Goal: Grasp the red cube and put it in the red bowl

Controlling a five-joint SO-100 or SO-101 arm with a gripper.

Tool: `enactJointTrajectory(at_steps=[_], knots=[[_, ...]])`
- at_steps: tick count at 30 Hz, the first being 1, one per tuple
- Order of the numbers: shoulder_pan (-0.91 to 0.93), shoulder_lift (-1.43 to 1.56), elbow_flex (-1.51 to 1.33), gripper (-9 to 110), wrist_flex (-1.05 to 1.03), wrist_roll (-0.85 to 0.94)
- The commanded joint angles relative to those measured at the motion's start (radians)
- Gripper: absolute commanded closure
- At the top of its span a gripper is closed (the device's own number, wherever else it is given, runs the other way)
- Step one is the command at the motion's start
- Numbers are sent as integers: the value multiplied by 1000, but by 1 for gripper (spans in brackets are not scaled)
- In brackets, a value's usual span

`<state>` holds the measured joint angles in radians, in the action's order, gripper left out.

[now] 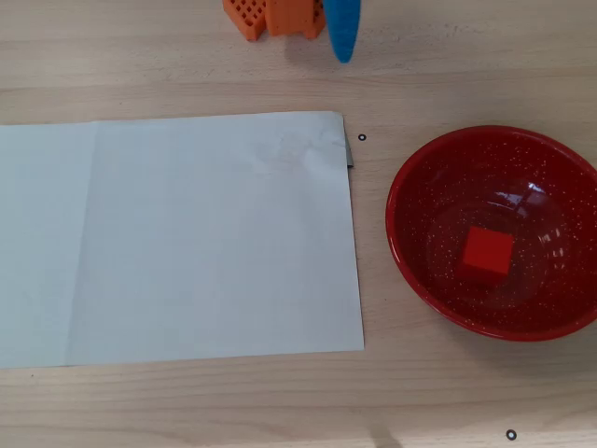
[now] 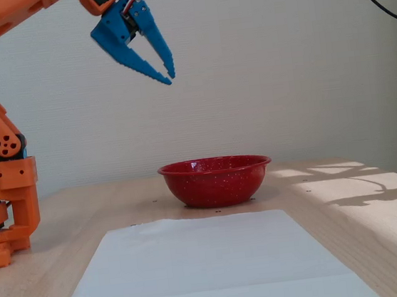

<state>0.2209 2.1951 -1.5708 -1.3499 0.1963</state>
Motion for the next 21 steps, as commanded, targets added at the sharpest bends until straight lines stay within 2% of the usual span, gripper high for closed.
enactJointTrajectory(at_steps=[1, 21], knots=[[-41, 152, -63, 101, 95, -23], [-112, 844, -1189, 101, 775, -64]])
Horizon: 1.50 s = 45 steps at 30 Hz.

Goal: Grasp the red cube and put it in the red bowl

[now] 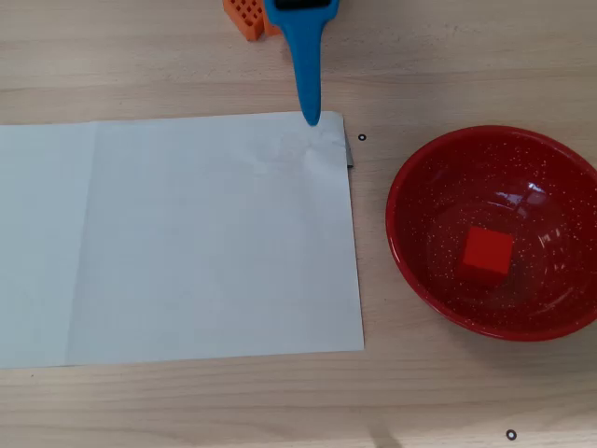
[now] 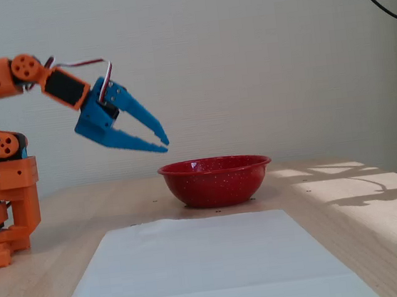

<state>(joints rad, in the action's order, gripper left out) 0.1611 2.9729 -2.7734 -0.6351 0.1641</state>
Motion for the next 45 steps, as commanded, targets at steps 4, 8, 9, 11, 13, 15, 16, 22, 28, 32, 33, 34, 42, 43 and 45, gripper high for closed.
enactJointTrajectory(at_steps=[4, 8, 9, 11, 13, 15, 16, 22, 28, 32, 33, 34, 42, 43, 45], knots=[[-74, 175, -150, 101, 100, -44], [-87, 259, -282, 101, 126, -46], [-89, 278, -310, 101, 130, -48], [-91, 311, -365, 101, 138, -48], [-92, 321, -367, 101, 72, -17], [-89, 321, -367, 101, 11, 8], [-87, 321, -367, 101, -23, 20], [-89, 321, -367, 101, -270, 58], [-84, 321, -367, 101, -279, 71], [-86, 319, -367, 101, -284, 78], [-86, 319, -367, 101, -284, 78], [-86, 319, -367, 101, -284, 78], [-94, 319, -367, 101, -287, 92], [-94, 319, -367, 101, -287, 91], [-94, 319, -367, 101, -287, 89]])
